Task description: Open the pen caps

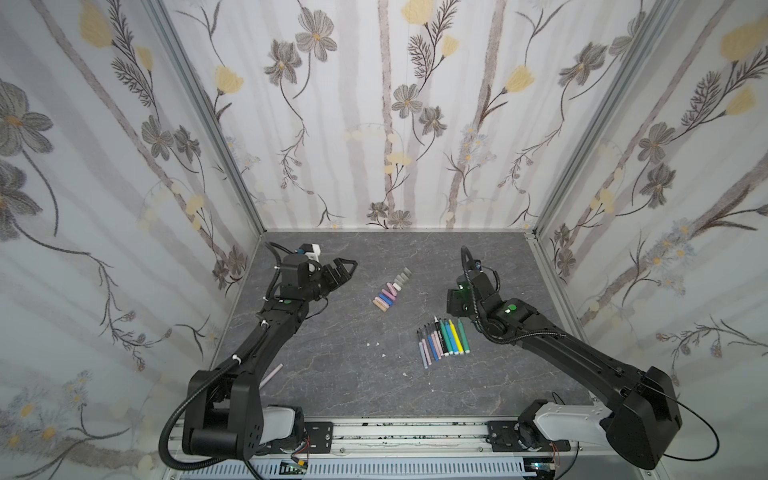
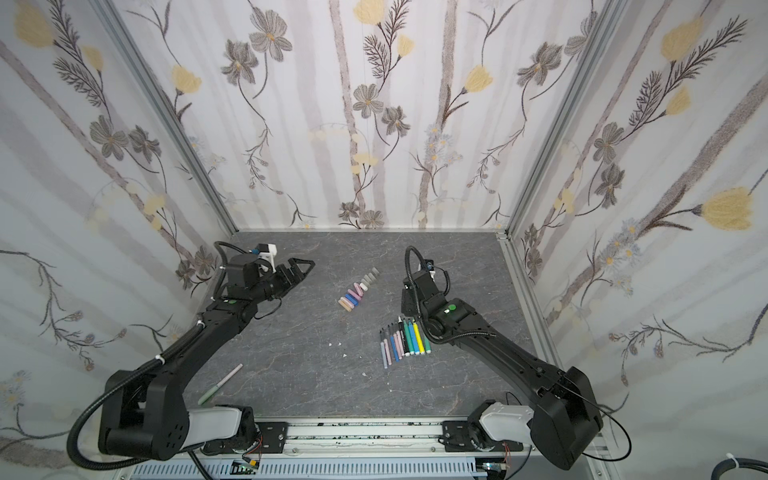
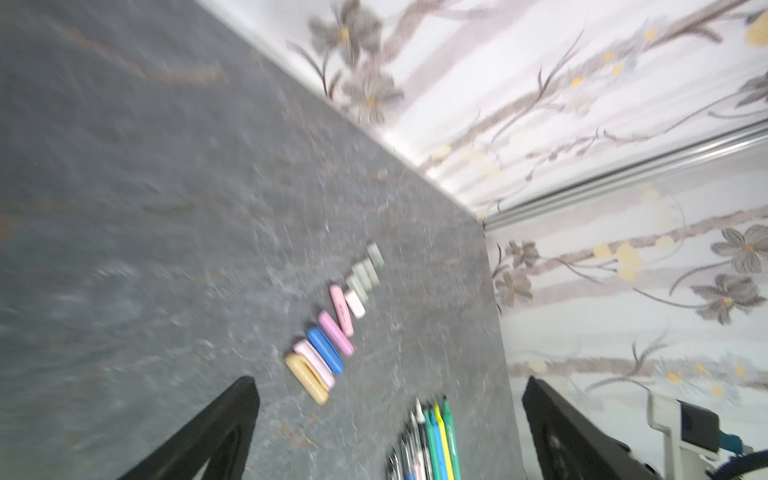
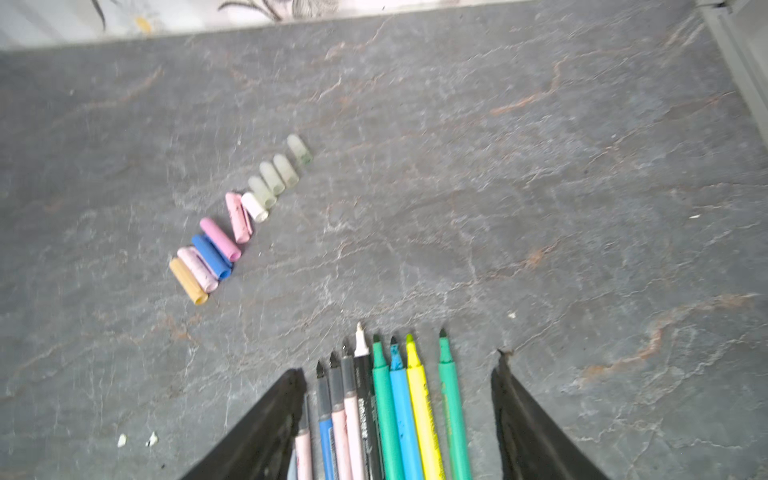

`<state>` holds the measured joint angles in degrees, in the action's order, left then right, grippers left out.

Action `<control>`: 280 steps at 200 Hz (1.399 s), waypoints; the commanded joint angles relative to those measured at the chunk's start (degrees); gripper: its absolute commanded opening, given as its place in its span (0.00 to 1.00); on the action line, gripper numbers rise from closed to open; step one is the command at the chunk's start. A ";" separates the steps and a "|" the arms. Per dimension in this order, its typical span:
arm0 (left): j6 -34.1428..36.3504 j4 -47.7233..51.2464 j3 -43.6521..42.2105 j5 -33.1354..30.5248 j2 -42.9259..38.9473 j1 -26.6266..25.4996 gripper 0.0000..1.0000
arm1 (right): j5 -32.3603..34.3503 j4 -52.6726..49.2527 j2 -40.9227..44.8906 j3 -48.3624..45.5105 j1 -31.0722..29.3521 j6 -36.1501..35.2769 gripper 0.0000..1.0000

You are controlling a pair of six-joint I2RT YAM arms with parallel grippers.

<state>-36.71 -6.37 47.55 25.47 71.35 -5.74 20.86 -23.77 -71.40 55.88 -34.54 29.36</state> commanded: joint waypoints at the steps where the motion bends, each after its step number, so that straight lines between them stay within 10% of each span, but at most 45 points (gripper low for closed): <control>1: 11.34 4.63 0.64 -16.99 -3.63 1.15 1.00 | 1.81 2.31 2.05 0.80 4.52 -2.38 0.73; 24: 22.58 -3.74 -5.98 -21.63 -5.48 1.78 1.00 | 4.63 4.12 4.05 -0.29 9.38 -4.60 0.81; 31: 23.63 -6.70 -8.45 -24.01 -6.11 1.85 1.00 | 5.39 6.41 5.05 -1.77 10.06 -6.82 1.00; 67: 26.73 -28.03 -24.12 -27.44 -7.29 3.40 1.00 | 15.00 27.07 12.79 -18.06 11.40 -21.57 1.00; 117: 28.01 -52.44 -33.53 -31.18 2.39 5.12 1.00 | 11.48 56.62 17.39 -36.98 21.30 -26.85 1.00; 193: 32.22 -84.74 -39.83 -28.48 21.24 6.09 1.00 | -2.28 102.82 -3.73 -52.31 28.70 -27.59 1.00; 227: 32.46 -68.97 -33.62 -27.19 19.06 6.26 1.00 | -1.18 114.60 -16.62 -50.68 28.80 -28.26 1.00; 244: 32.82 -71.60 -34.70 -27.12 19.32 6.00 1.00 | -1.79 98.16 -13.49 -45.08 29.17 -27.00 1.00; 280: 32.56 -70.69 -34.11 -27.93 19.38 5.94 1.00 | -3.86 98.73 -14.71 -44.67 30.76 -25.96 1.00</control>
<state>-4.73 -76.12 12.97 -2.28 90.70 0.21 18.39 76.09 -86.21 10.52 -4.14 3.03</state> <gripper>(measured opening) 0.997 0.995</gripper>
